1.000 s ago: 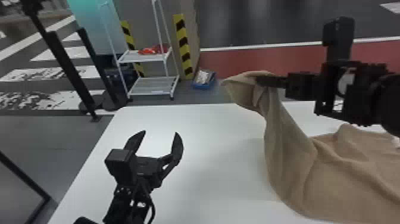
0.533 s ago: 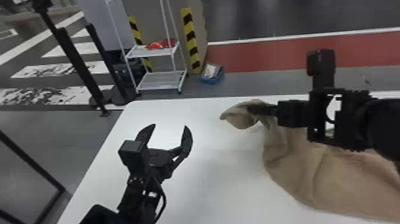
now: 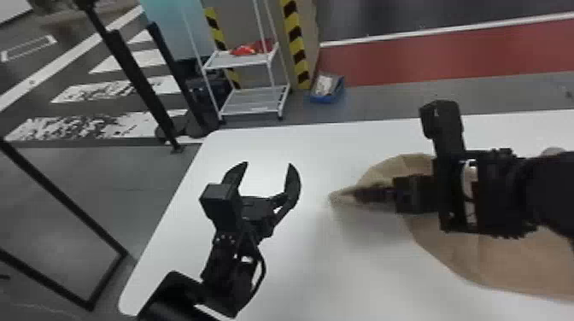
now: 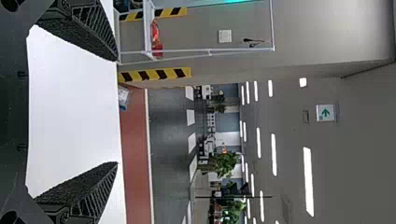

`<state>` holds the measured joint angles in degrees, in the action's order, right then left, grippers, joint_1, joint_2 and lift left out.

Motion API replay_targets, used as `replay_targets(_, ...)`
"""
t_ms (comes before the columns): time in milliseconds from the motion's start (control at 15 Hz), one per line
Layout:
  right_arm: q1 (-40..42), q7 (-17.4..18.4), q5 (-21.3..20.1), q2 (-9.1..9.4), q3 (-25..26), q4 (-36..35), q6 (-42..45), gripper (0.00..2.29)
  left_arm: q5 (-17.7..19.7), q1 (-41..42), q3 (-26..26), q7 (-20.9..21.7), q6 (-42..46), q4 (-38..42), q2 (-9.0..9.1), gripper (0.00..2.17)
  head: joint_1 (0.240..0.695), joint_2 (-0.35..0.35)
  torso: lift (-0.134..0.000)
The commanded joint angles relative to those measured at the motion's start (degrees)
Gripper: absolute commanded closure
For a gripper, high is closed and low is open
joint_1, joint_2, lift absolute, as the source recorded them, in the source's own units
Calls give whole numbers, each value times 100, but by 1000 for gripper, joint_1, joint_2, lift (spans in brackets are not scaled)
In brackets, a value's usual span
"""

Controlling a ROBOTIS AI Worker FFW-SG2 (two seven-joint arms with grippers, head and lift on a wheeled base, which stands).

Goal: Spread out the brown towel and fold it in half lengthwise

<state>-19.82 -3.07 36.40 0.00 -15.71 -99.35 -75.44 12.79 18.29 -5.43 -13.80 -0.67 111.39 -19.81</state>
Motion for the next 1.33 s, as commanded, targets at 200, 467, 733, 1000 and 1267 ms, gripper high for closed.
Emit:
replay_targets(200,-909,104,798,5,1333,215,-1400,1841,-13,87,86,0,1,23,4,83,695,349,-125)
replay_targets(467,-1639,-63,939,5,2168,786,-1464,1841,-13,78,68,8,1,58,4,83,685,287,-125)
replay_targets(733,-1841,-168,1317,5,2388,1278,-1464,1841,-13,78,77,0,-34,67,4,83,639,246,-125)
replay_targets(1000,-1261,-423,482,5,1184,1243,-1083,1841,-22,34,42,0,-105,84,4,83,664,269,-125)
replay_targets(1267,-945,-344,227,5,595,1287,-433,1841,-31,78,77,0,-105,93,4,83,695,300,-125)
